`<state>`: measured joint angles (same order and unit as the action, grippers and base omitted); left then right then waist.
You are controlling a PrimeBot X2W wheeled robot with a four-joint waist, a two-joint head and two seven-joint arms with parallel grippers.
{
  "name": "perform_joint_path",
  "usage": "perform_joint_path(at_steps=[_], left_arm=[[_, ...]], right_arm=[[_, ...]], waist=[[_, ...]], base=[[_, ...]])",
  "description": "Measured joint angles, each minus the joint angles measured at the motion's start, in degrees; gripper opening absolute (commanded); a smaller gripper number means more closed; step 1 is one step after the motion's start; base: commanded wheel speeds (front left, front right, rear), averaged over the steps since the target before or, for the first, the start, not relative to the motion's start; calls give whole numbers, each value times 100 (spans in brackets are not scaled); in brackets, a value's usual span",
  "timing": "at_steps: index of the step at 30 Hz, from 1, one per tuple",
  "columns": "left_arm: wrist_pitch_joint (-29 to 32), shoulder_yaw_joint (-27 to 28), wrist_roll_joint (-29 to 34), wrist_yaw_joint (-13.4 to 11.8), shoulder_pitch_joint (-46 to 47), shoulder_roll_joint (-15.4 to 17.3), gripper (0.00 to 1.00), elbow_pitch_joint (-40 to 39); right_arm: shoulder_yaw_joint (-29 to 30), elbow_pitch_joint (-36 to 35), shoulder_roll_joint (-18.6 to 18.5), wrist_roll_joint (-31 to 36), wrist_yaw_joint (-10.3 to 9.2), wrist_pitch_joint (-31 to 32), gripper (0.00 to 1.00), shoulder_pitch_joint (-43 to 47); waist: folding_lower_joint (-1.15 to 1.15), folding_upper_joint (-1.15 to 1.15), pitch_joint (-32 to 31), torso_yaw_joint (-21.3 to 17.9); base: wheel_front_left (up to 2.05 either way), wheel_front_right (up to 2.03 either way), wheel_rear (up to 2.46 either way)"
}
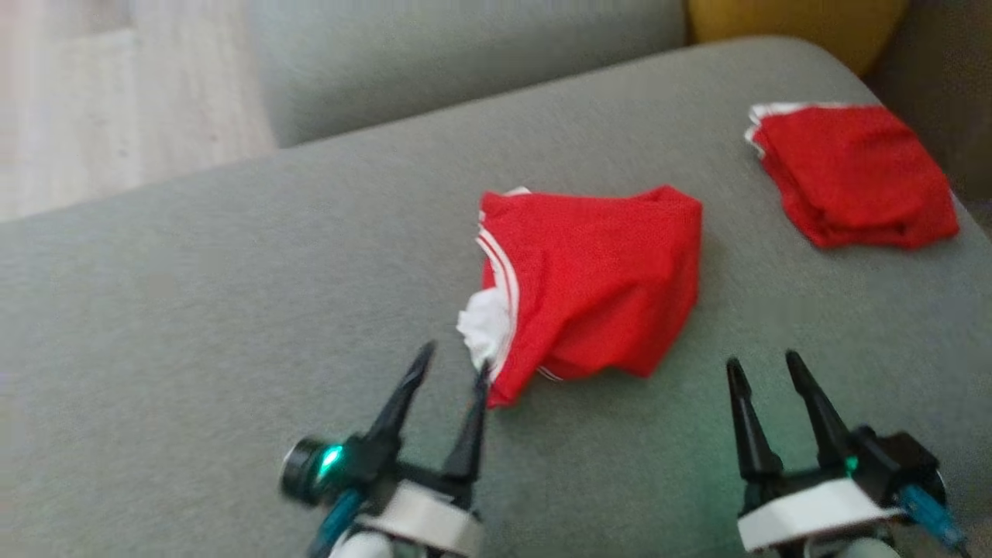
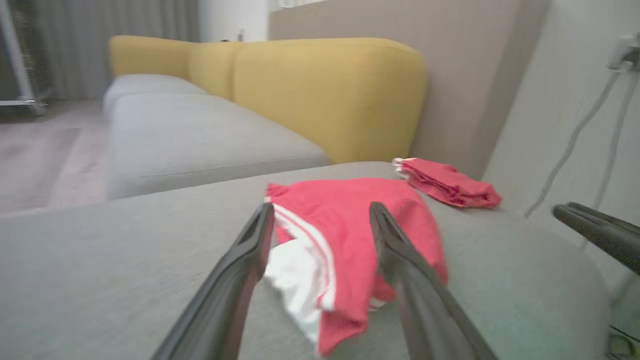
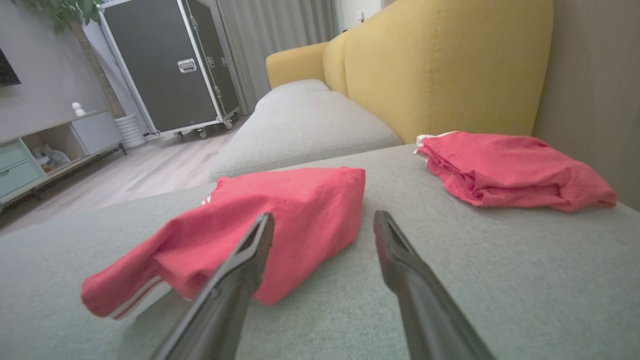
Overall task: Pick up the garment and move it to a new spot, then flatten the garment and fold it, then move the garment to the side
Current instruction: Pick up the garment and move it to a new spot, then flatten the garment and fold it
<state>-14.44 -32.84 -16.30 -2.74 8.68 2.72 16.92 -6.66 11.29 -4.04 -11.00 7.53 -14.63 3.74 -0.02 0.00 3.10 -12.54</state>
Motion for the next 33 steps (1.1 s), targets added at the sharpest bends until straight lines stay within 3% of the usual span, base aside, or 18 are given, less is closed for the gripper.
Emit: perform_joint_path(at_steps=[8,15,33], left_arm=[[-1,1221,309,-333,-1102,19,100,-767],[-1,1797,682,-439,-1920,31,100,-1047],[-1,1920,779,-490,-2152,33,100,-1143]], right_arm=[[287,-13,-41,1,0,0,100,310],[409,-20,-38,51,0,0,100,733],[394,-8,-37,43,0,0,100,765]], waist=[[0,0,-474,690],[1,0,-869,1164],[2,0,-1027,1329]], base=[[0,0,0],[0,0,0],[0,0,0]])
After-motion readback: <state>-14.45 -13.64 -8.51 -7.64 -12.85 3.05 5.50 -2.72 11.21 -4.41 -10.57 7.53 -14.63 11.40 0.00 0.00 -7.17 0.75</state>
